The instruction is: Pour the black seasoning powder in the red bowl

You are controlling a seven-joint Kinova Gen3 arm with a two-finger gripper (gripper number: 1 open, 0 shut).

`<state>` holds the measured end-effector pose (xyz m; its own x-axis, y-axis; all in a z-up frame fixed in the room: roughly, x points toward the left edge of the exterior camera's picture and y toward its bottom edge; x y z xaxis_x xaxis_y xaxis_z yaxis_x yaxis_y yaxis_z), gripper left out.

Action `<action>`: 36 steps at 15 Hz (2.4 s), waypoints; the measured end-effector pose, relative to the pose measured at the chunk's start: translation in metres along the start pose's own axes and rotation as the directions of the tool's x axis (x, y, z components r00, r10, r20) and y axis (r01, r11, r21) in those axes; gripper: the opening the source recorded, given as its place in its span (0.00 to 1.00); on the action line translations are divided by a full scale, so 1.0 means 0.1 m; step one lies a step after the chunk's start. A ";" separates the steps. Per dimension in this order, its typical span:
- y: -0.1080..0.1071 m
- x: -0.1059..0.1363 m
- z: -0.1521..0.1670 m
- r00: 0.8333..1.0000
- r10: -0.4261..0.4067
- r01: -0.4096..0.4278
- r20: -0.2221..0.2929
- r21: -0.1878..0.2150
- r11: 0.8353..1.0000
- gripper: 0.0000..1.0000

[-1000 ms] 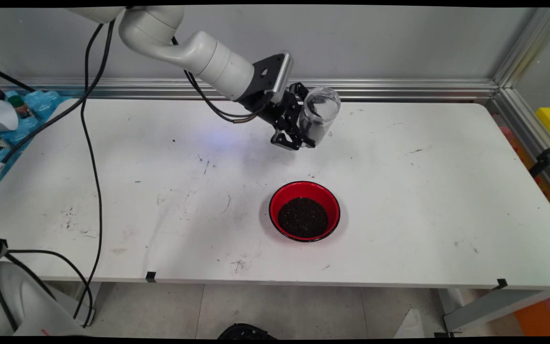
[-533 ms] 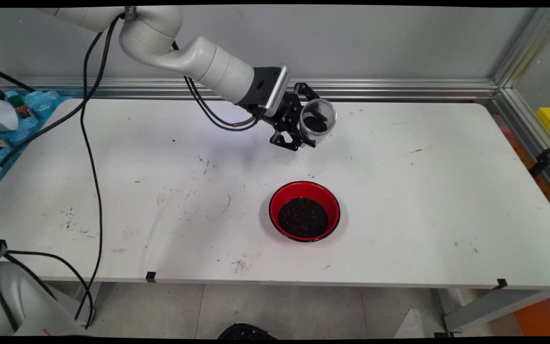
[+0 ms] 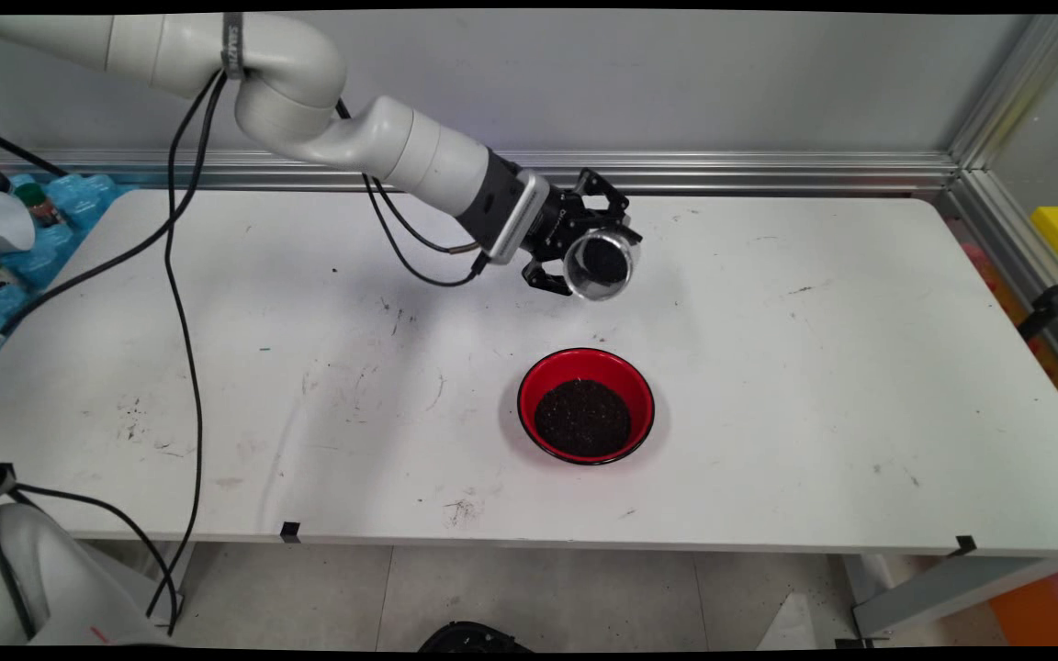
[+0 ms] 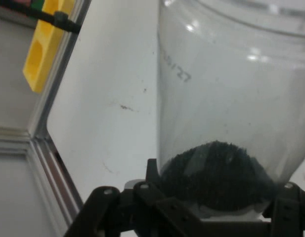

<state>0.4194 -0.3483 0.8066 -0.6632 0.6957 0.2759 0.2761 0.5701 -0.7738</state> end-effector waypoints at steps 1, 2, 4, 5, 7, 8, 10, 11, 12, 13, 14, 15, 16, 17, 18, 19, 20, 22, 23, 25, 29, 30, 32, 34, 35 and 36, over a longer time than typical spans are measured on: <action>0.02 0.00 0.01 1.000 0.029 -0.029 0.002 0.008 1.000 0.00; 0.03 0.00 0.02 0.999 0.047 -0.047 0.003 0.013 0.999 0.00; 0.05 0.00 0.04 0.994 0.105 -0.105 0.010 0.030 0.994 0.00; 0.07 0.00 0.05 0.991 0.136 -0.136 0.015 0.039 0.990 0.00; 0.09 0.01 0.09 0.979 0.204 -0.206 0.030 0.061 0.977 0.00; 0.10 0.02 0.10 0.972 0.231 -0.233 0.037 0.070 0.970 0.00; 0.13 0.06 0.13 0.958 0.281 -0.284 0.052 0.087 0.955 0.00; 0.14 0.08 0.14 0.952 0.300 -0.304 0.059 0.093 0.948 0.00; 0.16 0.10 0.15 0.945 0.320 -0.326 0.066 0.099 0.940 0.00; 0.17 0.12 0.16 0.937 0.340 -0.347 0.075 0.106 0.932 0.00; 0.18 0.14 0.17 0.931 0.356 -0.364 0.083 0.112 0.925 0.00; 0.19 0.15 0.17 0.924 0.371 -0.380 0.090 0.116 0.918 0.00; 0.20 0.16 0.18 0.920 0.381 -0.390 0.095 0.119 0.913 0.00; 0.21 0.18 0.18 0.912 0.397 -0.408 0.102 0.121 0.905 0.00; 0.23 0.20 0.19 0.902 0.418 -0.430 0.111 0.124 0.894 0.00; 0.24 0.21 0.19 0.892 0.436 -0.449 0.118 0.126 0.885 0.00; 0.25 0.21 0.19 0.887 0.446 -0.459 0.121 0.127 0.879 0.00; 0.26 0.23 0.19 0.870 0.476 -0.491 0.129 0.129 0.861 0.00; 0.27 0.24 0.18 0.860 0.493 -0.508 0.133 0.131 0.851 0.00; 0.28 0.25 0.17 0.843 0.519 -0.535 0.141 0.133 0.834 0.00; 0.30 0.27 0.15 0.807 0.570 -0.590 0.155 0.139 0.796 0.00; 0.31 0.28 0.15 0.796 0.584 -0.604 0.158 0.141 0.784 0.00; 0.32 0.29 0.13 0.772 0.614 -0.635 0.165 0.144 0.759 0.00; 0.33 0.31 0.12 0.746 0.643 -0.665 0.172 0.149 0.732 0.00; 0.33 0.32 0.12 0.736 0.654 -0.676 0.174 0.152 0.721 0.00; 0.34 0.33 0.11 0.728 0.662 -0.685 0.176 0.154 0.712 0.00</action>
<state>0.3992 -0.3112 0.7832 -0.4226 0.8072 -0.4121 0.5439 -0.1378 -0.8277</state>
